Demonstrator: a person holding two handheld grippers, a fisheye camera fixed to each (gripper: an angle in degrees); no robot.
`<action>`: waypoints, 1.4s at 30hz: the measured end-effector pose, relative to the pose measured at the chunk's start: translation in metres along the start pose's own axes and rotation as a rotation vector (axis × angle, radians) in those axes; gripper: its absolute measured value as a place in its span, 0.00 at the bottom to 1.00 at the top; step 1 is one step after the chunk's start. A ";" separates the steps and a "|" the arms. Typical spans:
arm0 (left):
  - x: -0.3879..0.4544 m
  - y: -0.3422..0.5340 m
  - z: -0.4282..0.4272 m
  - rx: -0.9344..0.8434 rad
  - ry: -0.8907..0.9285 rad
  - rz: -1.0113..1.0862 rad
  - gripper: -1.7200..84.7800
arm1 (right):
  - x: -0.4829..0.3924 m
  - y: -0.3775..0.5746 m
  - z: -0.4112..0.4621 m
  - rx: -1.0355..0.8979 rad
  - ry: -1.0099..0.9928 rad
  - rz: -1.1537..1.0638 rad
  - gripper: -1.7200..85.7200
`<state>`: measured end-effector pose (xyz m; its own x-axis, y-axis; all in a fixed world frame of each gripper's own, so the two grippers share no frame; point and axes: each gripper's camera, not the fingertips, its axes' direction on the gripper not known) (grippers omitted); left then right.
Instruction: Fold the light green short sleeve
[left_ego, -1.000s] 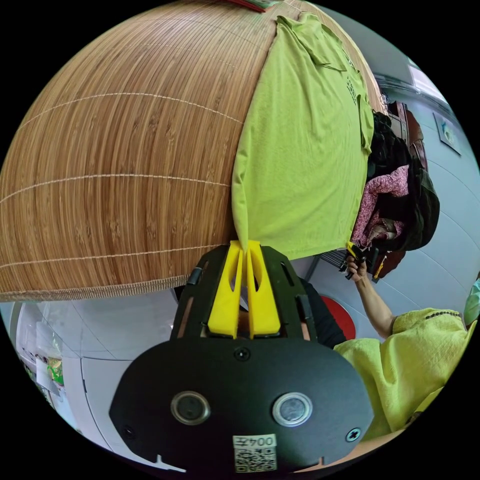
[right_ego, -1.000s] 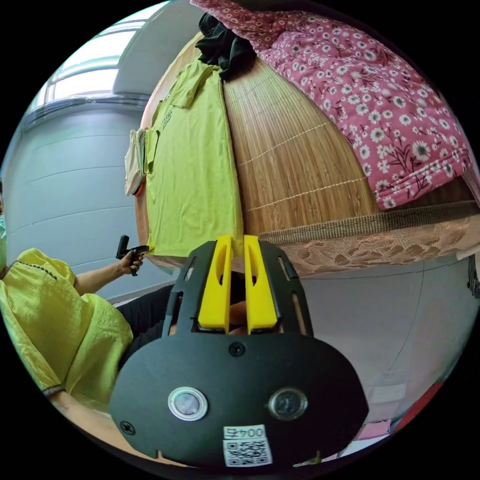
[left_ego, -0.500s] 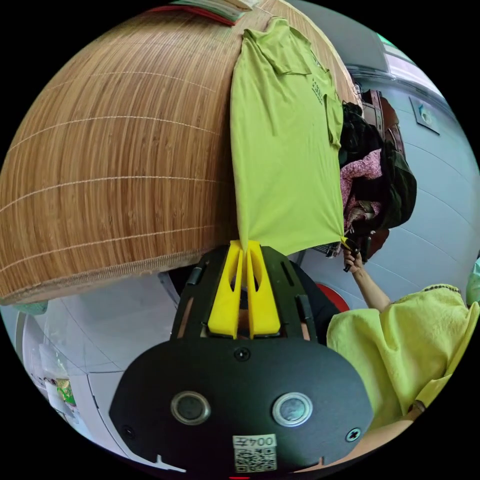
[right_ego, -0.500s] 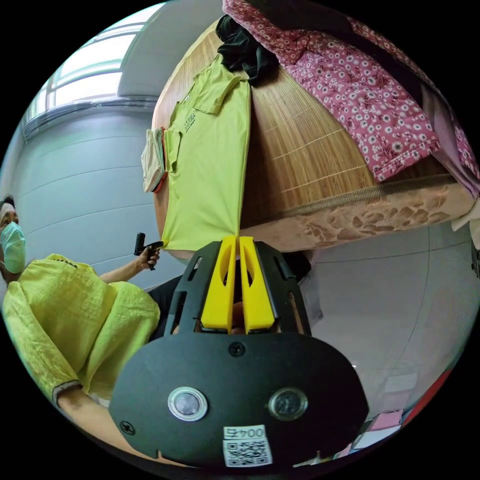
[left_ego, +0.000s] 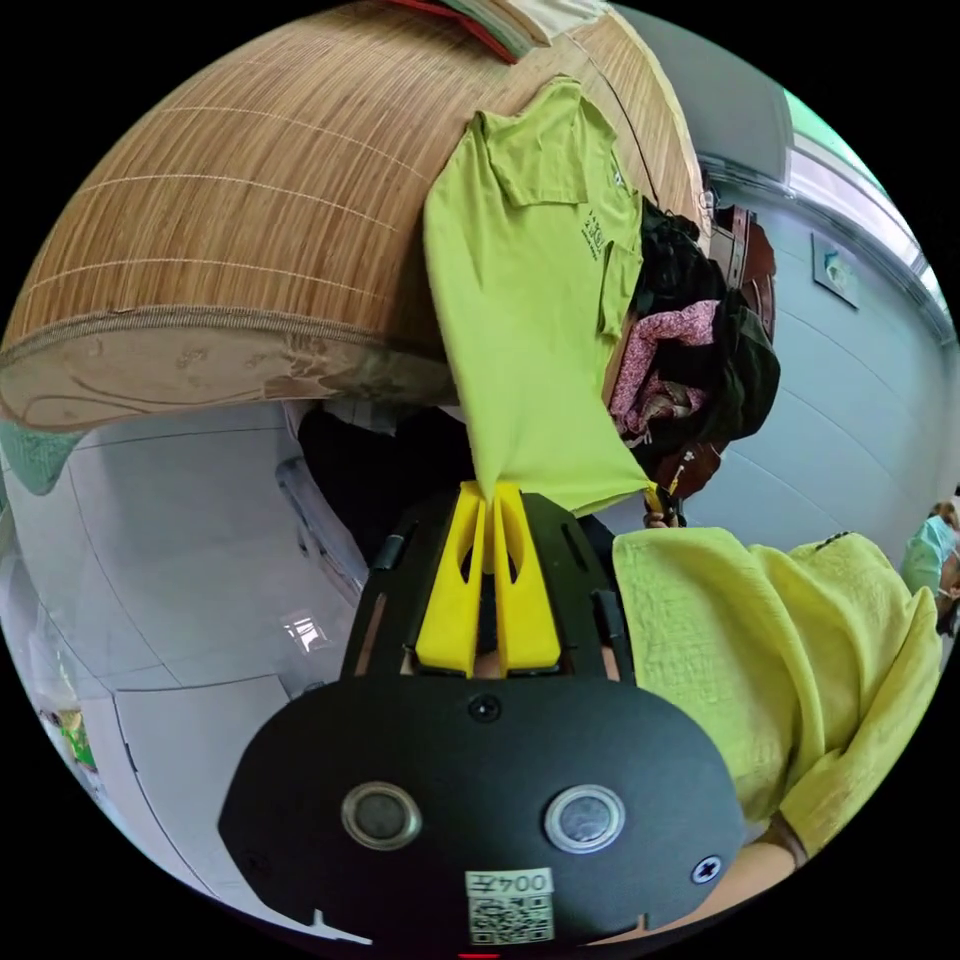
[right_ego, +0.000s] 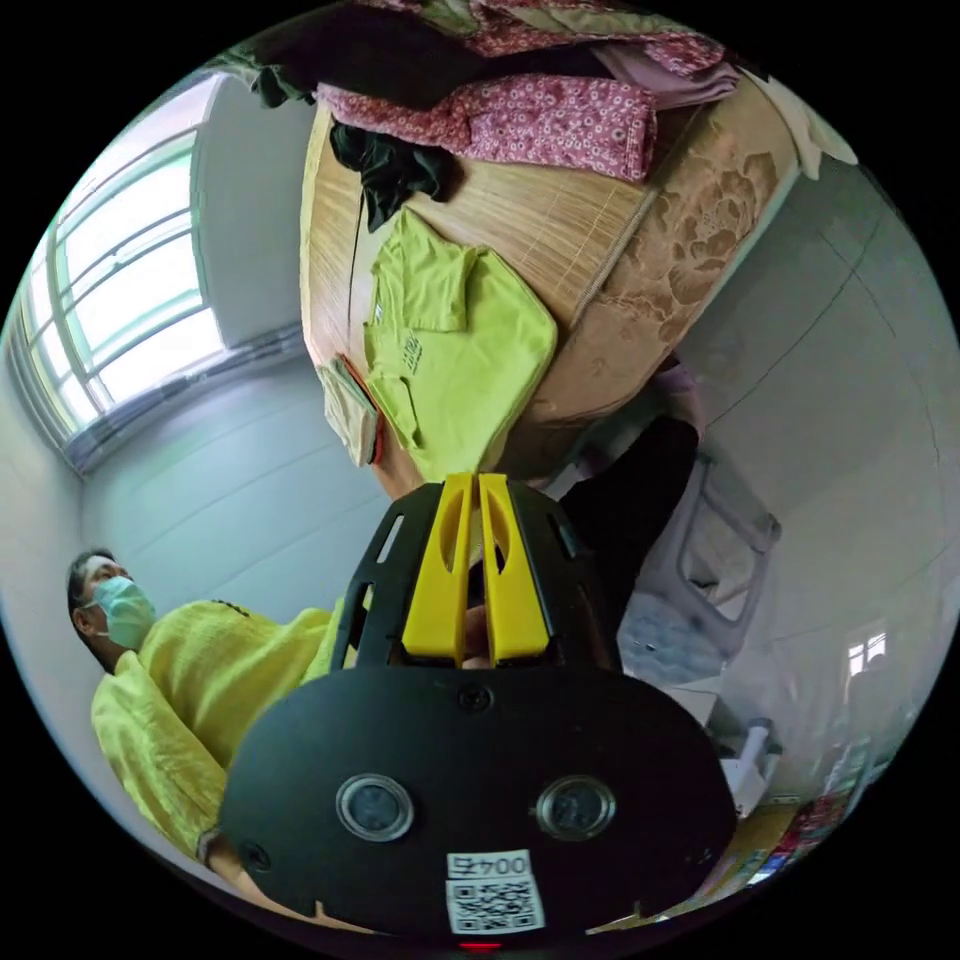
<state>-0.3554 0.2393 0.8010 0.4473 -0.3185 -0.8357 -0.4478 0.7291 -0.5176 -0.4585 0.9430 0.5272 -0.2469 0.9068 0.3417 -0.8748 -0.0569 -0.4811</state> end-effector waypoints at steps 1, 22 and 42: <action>0.002 -0.007 -0.003 -0.004 0.019 -0.009 0.04 | -0.005 -0.005 0.000 0.023 -0.022 0.024 0.01; 0.093 -0.253 -0.067 0.252 0.257 -0.129 0.04 | -0.182 -0.260 0.072 0.119 -0.102 0.078 0.02; 0.053 -0.320 -0.037 0.937 0.569 -0.130 0.09 | -0.193 -0.340 0.138 0.507 -0.422 -0.035 0.10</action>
<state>-0.2169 -0.0329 0.9152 -0.0806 -0.4827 -0.8721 0.4489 0.7636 -0.4642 -0.1709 0.7297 0.7368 -0.2669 0.6760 0.6868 -0.9477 -0.3136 -0.0596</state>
